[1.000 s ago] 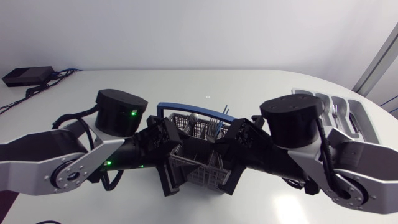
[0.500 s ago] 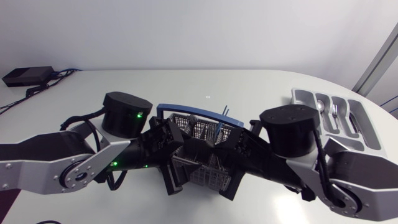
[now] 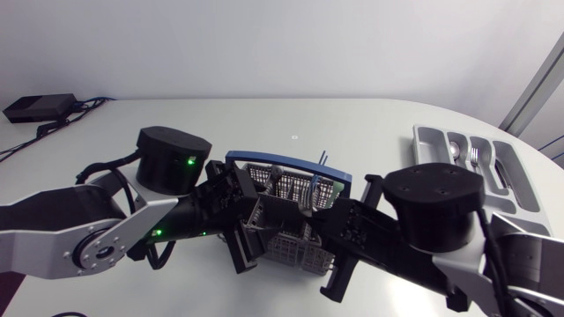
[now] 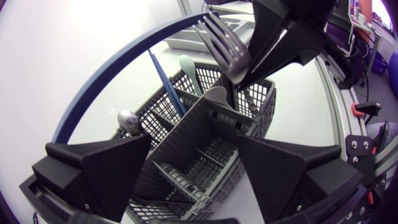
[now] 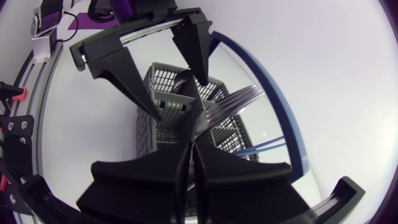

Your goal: Sort the cutlery from the basket into the organizer compartments.

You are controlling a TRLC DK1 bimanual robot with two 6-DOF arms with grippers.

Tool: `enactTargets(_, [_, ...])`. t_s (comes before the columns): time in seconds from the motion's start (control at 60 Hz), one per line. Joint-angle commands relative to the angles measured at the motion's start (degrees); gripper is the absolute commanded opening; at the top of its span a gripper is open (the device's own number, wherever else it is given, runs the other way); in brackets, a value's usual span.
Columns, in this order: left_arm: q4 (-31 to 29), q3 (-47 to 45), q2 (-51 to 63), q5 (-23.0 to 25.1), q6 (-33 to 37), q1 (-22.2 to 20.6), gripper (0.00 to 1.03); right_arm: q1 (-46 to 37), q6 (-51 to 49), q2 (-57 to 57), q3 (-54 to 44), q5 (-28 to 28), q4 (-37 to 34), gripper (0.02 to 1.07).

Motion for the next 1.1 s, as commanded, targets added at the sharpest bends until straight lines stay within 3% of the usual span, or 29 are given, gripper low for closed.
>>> enactTargets(0.0, [0.0,-0.5,-0.2,-0.9,0.1,-1.1,0.95,0.3,-0.8,-3.5,0.6,0.8,-1.9,0.08])
enactTargets(0.283, [0.3,-0.7,0.1,-2.9,0.1,-1.9,0.95,0.1,1.5,-15.8,6.0,2.1,-11.7,0.08])
enactTargets(0.517, [0.6,-0.5,0.3,-4.4,0.3,-2.0,0.95,-4.2,4.0,-23.8,10.3,6.7,-17.0,0.08])
enactTargets(0.6, [0.6,-0.4,-0.4,-4.7,0.3,-2.0,0.95,-11.4,4.7,-25.2,10.5,6.3,-18.8,0.08])
enactTargets(0.8, [0.4,-0.6,-1.5,-4.7,0.1,-1.9,0.95,-31.2,6.9,-25.0,9.1,-1.7,-19.6,0.08])
enactTargets(0.983, [-0.2,-0.5,-2.9,-4.8,0.1,-1.7,0.95,-46.7,7.3,-13.8,10.4,-4.1,-14.8,0.08])
enactTargets(1.083, [-1.0,-0.6,-3.9,-4.8,0.1,-1.6,0.95,-53.7,7.3,-1.4,13.4,-3.3,-11.0,0.08])
